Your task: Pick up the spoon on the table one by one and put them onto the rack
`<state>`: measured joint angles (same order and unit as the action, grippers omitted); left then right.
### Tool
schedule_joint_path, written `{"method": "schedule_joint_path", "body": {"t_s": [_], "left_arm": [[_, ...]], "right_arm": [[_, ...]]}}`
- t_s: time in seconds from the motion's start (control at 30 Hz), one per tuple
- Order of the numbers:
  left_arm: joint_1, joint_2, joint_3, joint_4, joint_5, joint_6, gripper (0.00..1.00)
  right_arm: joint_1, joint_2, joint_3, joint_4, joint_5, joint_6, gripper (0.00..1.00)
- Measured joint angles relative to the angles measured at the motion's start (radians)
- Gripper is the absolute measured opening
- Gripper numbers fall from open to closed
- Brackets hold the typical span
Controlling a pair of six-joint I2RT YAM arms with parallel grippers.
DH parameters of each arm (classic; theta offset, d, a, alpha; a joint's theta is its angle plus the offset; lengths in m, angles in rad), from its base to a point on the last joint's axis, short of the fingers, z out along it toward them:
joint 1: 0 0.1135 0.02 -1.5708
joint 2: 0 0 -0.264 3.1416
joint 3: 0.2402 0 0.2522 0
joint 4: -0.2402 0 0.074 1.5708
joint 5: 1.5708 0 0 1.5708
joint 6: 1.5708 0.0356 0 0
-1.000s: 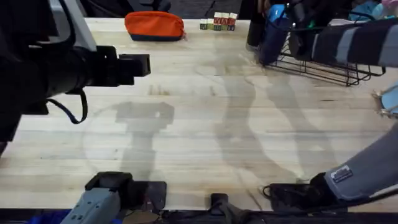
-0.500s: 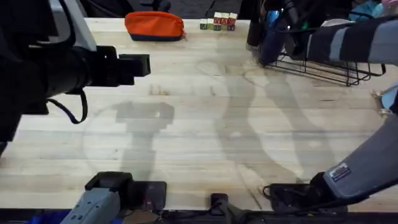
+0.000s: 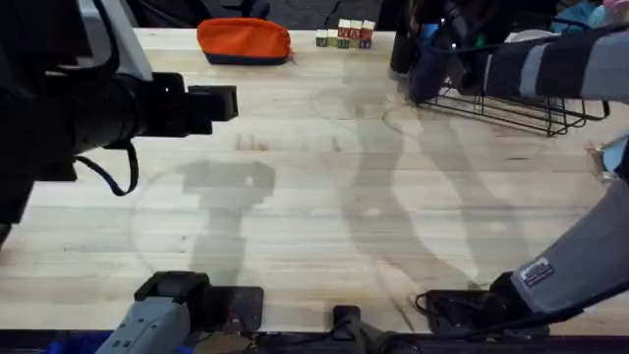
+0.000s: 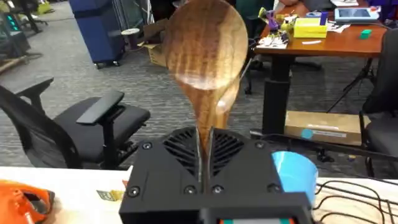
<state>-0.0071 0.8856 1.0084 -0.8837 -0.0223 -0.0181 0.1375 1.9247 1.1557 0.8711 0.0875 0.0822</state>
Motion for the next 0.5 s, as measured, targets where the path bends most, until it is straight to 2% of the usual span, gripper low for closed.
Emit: {"method": "schedule_joint_path", "body": {"t_s": [0.3, 0.5], "left_arm": [[0.0, 0.0, 0.0, 0.0, 0.0, 0.0, 0.994], [0.0, 0.0, 0.0, 0.0, 0.0, 0.0, 0.994]], "right_arm": [[0.0, 0.0, 0.0, -0.047, -0.004, 0.0, 0.032], [0.0, 0.0, 0.001, -0.062, -0.054, -0.001, 0.032]]}}
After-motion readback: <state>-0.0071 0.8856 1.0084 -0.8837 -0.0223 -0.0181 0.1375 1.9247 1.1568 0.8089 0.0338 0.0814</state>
